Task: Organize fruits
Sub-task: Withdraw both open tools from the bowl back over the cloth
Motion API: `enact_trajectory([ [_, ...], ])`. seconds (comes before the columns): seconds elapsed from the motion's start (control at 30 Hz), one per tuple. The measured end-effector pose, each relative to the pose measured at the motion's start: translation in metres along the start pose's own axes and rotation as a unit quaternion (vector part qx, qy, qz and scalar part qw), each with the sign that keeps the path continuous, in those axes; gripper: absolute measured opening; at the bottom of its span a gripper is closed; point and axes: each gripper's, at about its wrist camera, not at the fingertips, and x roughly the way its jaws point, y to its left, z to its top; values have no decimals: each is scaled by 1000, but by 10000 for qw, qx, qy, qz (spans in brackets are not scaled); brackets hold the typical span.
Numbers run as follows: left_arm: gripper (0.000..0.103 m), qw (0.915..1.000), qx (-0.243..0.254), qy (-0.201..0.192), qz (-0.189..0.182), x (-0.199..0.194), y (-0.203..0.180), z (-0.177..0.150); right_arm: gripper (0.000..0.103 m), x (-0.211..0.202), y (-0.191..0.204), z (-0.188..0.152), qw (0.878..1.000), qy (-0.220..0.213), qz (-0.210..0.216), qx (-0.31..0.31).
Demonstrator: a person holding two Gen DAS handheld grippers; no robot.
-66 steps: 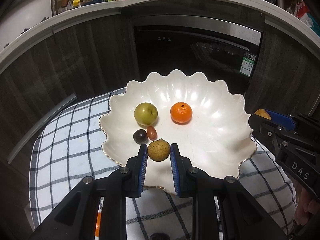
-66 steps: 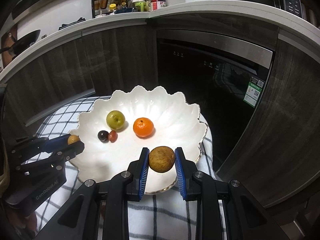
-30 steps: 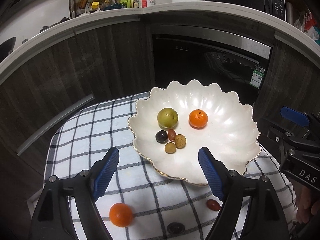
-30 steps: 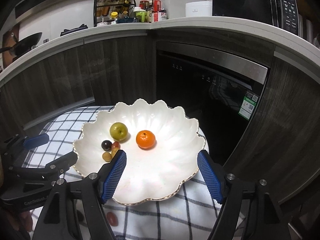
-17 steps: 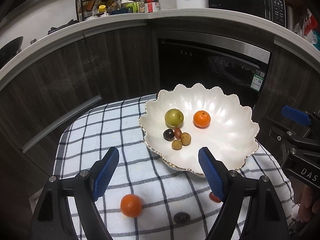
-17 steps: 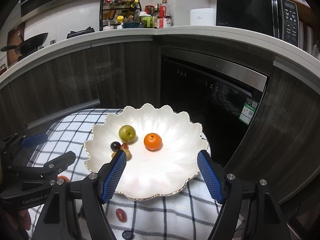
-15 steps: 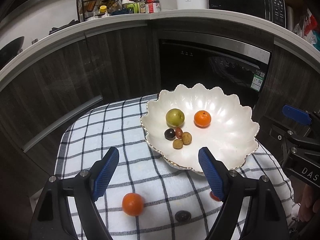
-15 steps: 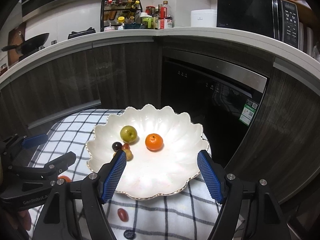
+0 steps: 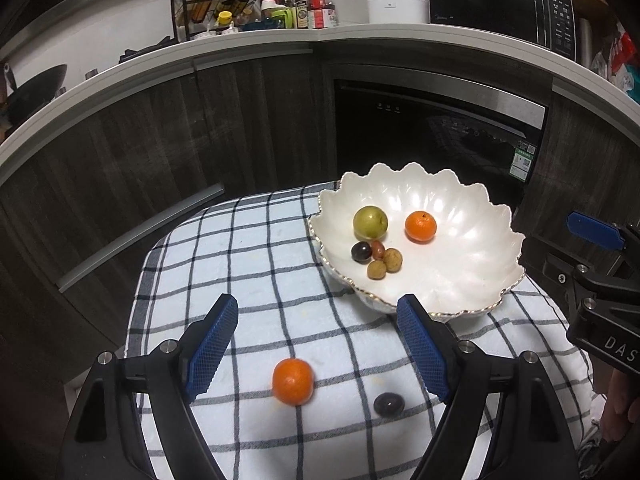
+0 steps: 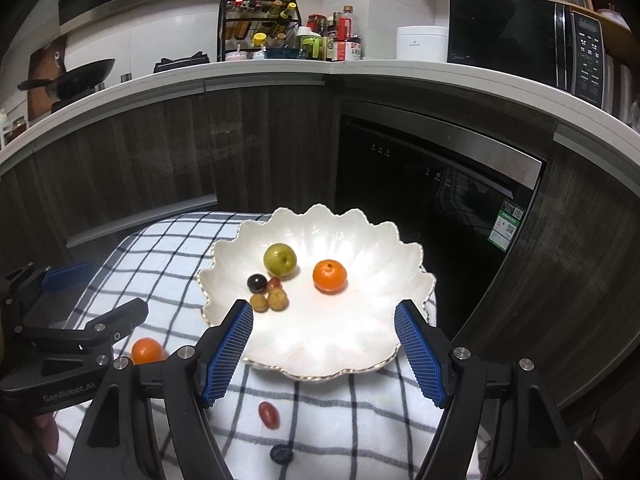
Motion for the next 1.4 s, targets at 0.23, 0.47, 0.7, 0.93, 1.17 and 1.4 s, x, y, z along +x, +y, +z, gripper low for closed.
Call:
enact_trajectory([
  [0.23, 82, 10000, -28, 30, 31, -2, 8, -11, 74, 0, 12, -9, 9999, 87, 65, -15],
  [0.47, 81, 10000, -55, 66, 27, 1, 13, -18, 74, 3, 22, -18, 9997, 204, 134, -62],
  [0.7, 81, 9999, -75, 137, 32, 6, 17, -26, 74, 7, 27, -24, 9994, 295, 163, -101],
  [0.93, 81, 9996, -127, 237, 23, 14, 21, -34, 74, 15, 33, -32, 9989, 422, 185, -119],
  [1.17, 81, 9993, -141, 338, 19, 23, 24, -44, 74, 23, 35, -41, 9984, 531, 133, -107],
  [1.4, 81, 9988, -141, 473, 4, 35, 27, -54, 74, 33, 37, -50, 9977, 668, 112, -88],
])
